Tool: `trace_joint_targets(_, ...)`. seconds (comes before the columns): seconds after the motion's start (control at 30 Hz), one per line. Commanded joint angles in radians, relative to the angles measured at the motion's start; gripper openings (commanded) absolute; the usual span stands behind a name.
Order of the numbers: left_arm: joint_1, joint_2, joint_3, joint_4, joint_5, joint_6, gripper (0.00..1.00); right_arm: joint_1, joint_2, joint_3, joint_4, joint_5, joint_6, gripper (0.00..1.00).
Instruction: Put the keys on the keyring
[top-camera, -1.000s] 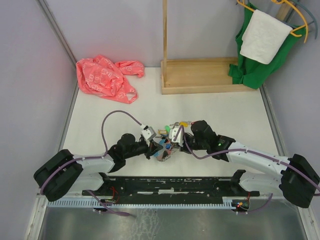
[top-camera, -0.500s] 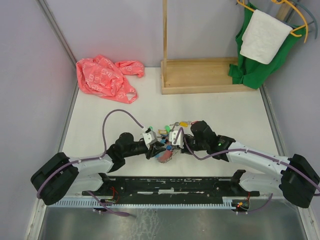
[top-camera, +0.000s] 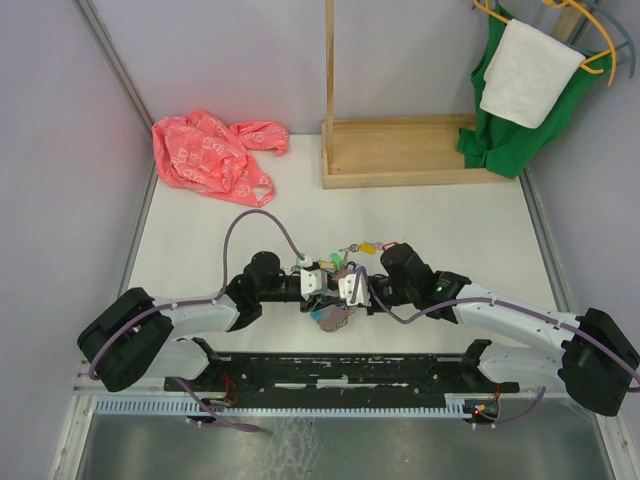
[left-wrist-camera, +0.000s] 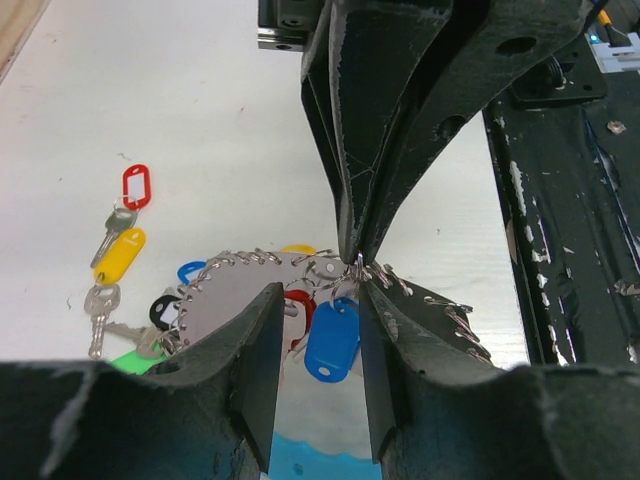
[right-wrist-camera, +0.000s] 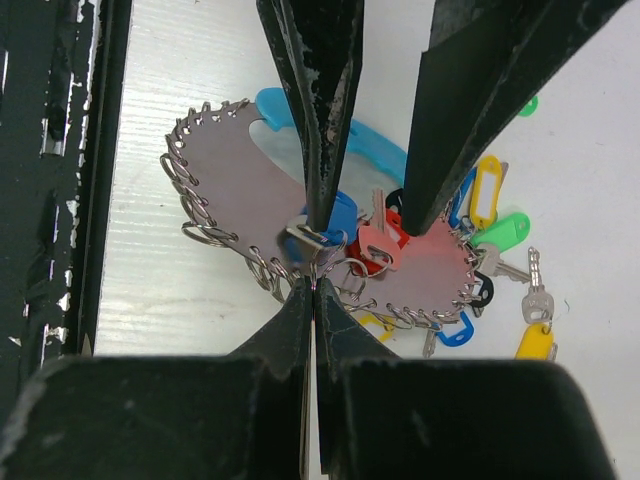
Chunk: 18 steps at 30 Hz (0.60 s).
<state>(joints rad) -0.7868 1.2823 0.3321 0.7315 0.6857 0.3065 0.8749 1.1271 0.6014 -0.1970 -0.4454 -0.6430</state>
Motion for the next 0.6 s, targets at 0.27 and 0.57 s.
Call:
trace_joint_targets(0.27,0.002,0.095,0.116,-0.133,0.115,0.135,0.44,-0.003,-0.034,0.026,0.019,-0.05,-0.05,0.01)
trace_joint_targets(0.57,0.003,0.132,0.158,-0.191,0.162,0.152,0.43,-0.002,-0.037,0.024,0.019,-0.048,-0.054,0.01)
